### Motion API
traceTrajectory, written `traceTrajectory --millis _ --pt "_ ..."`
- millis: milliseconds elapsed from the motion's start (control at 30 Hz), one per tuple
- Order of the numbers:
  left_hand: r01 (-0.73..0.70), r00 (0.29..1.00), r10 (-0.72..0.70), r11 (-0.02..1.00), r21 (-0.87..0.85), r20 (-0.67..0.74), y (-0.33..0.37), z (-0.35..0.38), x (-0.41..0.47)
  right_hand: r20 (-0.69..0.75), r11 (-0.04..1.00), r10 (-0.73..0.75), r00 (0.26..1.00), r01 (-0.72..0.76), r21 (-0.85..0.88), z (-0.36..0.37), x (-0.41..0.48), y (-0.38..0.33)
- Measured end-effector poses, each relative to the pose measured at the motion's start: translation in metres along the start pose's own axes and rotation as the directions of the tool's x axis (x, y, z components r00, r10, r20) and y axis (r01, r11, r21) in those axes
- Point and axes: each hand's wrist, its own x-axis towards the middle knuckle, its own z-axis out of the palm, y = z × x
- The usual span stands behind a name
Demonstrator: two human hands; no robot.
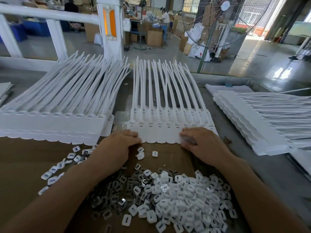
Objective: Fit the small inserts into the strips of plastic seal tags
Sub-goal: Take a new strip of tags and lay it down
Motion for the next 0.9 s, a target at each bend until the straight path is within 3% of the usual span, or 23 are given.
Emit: traceTrajectory --millis 267,467,633,800,900 --pt "-0.004 1.000 0.004 1.000 -0.018 -0.009 0.002 0.003 -0.003 -0.072 0.995 -0.072 0.995 0.077 0.070 -0.002 -0.005 -0.014" --pt "-0.015 1.000 0.015 1.000 -0.005 0.003 0.003 0.004 -0.001 -0.024 0.970 -0.104 0.994 0.107 0.218 0.000 -0.007 -0.040" --pt "-0.020 1.000 0.020 1.000 0.007 -0.004 0.005 0.004 -0.002 0.042 0.964 -0.141 0.989 0.128 0.234 0.000 -0.007 -0.052" --pt "-0.019 1.000 0.019 1.000 0.001 0.011 0.006 0.002 -0.006 0.149 0.896 -0.138 0.979 0.059 0.440 -0.017 -0.016 -0.047" --pt "-0.009 1.000 0.009 1.000 0.007 0.021 0.006 0.002 -0.006 0.203 0.904 -0.192 0.960 0.093 0.417 -0.017 -0.020 -0.054"
